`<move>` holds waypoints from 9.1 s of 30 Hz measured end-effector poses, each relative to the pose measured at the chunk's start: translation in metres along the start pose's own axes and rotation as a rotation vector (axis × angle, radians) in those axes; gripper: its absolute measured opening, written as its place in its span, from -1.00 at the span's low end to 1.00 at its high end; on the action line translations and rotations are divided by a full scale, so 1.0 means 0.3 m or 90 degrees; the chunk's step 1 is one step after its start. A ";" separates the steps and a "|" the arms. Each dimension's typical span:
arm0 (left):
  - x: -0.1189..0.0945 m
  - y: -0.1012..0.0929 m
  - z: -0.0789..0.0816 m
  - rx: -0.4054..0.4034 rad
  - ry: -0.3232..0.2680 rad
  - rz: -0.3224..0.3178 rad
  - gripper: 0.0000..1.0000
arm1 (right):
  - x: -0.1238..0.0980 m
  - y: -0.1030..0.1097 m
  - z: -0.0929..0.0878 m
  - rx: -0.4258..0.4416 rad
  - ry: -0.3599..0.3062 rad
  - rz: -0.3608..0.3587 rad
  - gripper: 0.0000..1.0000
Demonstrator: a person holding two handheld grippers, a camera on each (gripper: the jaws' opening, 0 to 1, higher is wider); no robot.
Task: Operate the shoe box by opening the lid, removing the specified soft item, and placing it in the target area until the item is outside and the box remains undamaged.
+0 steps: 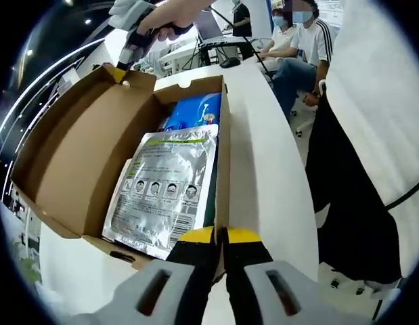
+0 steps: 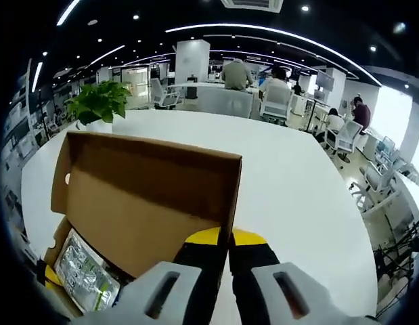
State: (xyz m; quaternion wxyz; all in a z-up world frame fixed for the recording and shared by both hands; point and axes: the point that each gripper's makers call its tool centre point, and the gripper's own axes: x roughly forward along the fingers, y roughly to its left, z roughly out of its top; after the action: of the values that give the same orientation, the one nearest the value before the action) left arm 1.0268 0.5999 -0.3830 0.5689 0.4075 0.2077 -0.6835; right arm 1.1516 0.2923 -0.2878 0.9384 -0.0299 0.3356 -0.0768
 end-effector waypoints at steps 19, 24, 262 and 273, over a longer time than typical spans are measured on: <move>-0.001 -0.001 0.006 -0.011 0.006 -0.001 -0.93 | 0.015 0.037 -0.145 -0.028 0.011 -0.012 -0.94; 0.000 -0.001 0.005 -0.009 0.006 0.002 -0.93 | 0.033 0.035 -0.143 0.012 0.026 -0.003 -0.97; -0.002 -0.013 -0.002 -0.020 0.014 -0.015 -0.94 | -0.444 0.429 -0.201 0.605 0.140 0.657 -1.00; -0.002 -0.013 -0.006 -0.018 0.013 -0.013 -0.93 | -0.470 0.370 -0.216 0.577 0.147 0.654 -1.00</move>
State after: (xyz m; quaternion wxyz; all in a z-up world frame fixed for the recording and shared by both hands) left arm 1.0237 0.6026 -0.3841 0.5654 0.4043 0.2270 -0.6821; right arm 1.0167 0.4247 -0.2616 0.7338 0.5363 0.3397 0.2419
